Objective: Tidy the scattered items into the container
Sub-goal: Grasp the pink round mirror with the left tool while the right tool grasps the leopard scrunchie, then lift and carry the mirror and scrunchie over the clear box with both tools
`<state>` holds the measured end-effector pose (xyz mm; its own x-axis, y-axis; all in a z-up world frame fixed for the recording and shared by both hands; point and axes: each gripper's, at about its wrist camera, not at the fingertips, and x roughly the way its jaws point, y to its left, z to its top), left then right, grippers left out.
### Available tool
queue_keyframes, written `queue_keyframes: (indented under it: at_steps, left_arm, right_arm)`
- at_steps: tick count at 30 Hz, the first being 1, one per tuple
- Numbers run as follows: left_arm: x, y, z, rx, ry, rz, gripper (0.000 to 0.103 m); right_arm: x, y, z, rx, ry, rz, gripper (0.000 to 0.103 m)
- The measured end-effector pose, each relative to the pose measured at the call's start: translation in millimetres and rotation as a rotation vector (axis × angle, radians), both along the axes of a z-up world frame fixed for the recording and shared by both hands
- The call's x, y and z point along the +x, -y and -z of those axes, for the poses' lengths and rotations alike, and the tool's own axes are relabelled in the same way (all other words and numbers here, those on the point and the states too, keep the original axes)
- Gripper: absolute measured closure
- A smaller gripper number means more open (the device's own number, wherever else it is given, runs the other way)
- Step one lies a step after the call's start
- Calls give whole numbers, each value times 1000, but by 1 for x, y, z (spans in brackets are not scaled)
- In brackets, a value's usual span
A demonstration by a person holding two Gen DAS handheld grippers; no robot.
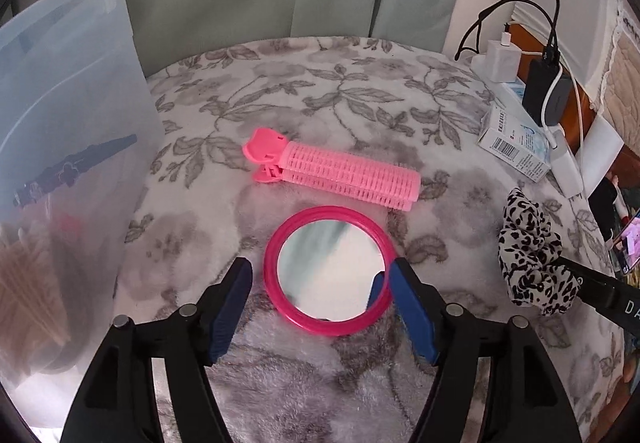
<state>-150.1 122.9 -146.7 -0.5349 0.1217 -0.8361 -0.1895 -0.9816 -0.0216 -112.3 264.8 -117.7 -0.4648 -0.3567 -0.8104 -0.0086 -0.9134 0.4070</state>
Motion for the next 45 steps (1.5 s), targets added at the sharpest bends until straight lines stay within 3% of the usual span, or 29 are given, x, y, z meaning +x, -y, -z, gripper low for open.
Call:
queue_keyframes:
  at_steps: [3, 11, 15, 23, 30, 45]
  left_arm:
    - [-1, 1, 4, 24, 22, 7, 23]
    - [-3, -9, 6, -25, -15, 35, 22]
    - [-1, -10, 4, -30, -22, 39, 29]
    - [12, -4, -7, -39, -38, 18, 29]
    - [31, 6, -33, -17, -82, 7, 29]
    - [77, 30, -109, 89, -224, -24, 29]
  right_arm:
    - [-1, -1, 1, -8, 1, 0, 92]
    - [17, 9, 1, -14, 3, 53, 92]
    - [19, 12, 1, -14, 7, 64, 92]
    - [26, 15, -5, -32, 6, 51, 92]
    - [39, 22, -26, -51, -38, 40, 93]
    - [88, 33, -105, -30, -214, 19, 95]
